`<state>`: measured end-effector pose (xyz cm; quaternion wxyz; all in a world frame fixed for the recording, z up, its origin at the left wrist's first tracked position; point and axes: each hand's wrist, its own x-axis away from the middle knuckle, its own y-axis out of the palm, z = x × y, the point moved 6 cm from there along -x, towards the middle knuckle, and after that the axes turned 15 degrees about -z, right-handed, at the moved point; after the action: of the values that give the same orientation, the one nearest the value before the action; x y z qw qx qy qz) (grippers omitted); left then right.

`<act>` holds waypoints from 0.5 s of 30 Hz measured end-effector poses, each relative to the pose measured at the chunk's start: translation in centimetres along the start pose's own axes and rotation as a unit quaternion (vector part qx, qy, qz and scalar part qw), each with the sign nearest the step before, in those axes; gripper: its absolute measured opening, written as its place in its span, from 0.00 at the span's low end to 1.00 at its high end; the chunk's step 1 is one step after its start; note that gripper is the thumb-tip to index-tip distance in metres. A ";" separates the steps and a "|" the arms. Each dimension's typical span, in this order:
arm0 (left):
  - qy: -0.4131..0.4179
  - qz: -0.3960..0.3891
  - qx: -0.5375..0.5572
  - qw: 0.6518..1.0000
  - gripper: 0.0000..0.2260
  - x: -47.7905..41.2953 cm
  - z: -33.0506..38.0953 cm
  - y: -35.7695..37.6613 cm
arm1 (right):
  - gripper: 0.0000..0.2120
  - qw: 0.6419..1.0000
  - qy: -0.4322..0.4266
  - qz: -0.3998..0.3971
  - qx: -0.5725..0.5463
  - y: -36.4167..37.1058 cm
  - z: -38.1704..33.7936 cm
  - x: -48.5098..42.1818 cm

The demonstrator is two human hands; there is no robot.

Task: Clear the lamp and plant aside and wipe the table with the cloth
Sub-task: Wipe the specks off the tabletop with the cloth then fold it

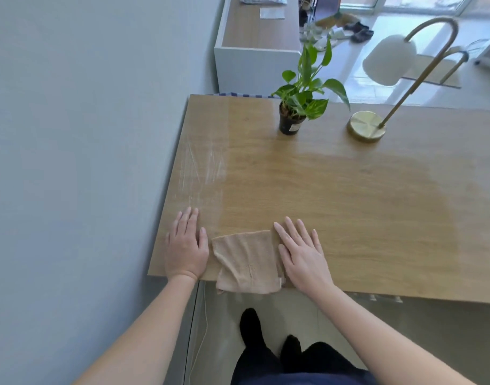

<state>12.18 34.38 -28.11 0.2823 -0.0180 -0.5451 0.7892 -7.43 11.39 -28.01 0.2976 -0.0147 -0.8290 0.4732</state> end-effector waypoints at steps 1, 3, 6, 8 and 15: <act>-0.003 0.006 0.017 1.000 0.24 0.5 0.3 -0.1 | 0.25 1.000 0.014 0.005 0.010 -0.2 1.2 0.2; 0.033 0.027 0.029 0.999 0.24 2.1 2.3 -0.1 | 0.25 0.999 0.016 0.012 0.030 -0.5 2.7 0.4; 0.162 0.019 -0.014 0.986 0.23 6.2 6.9 2.4 | 0.25 0.999 0.007 0.022 0.041 -0.3 3.0 0.3; 0.199 -0.024 -0.059 0.978 0.24 8.9 9.2 5.1 | 0.26 0.998 0.016 0.033 0.049 0.2 2.8 0.4; 0.111 -0.063 -0.161 0.979 0.31 9.2 10.9 8.4 | 0.26 0.998 0.004 0.043 0.050 0.0 3.2 0.1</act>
<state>-2.81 27.34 -28.41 0.3841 -0.1162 -0.6300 0.6649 -9.12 8.98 -29.15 0.2809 -0.0376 -0.8015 0.5265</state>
